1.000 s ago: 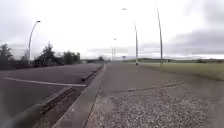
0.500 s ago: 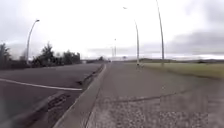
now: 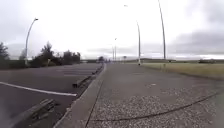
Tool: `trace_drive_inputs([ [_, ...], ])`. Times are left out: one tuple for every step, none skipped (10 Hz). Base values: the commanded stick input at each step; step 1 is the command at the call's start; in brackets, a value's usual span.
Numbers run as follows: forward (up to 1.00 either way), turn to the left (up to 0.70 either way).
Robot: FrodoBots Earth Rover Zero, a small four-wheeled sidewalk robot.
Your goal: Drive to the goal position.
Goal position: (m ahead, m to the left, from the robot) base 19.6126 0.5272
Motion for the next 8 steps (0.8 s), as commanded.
trace_drive_inputs([
  [1.00,0.00],
  [1.00,0.00],
  [1.00,0.00],
  [1.00,0.00],
  [1.00,0.00],
  [1.00,0.00],
  [1.00,0.00],
  [1.00,0.00],
])
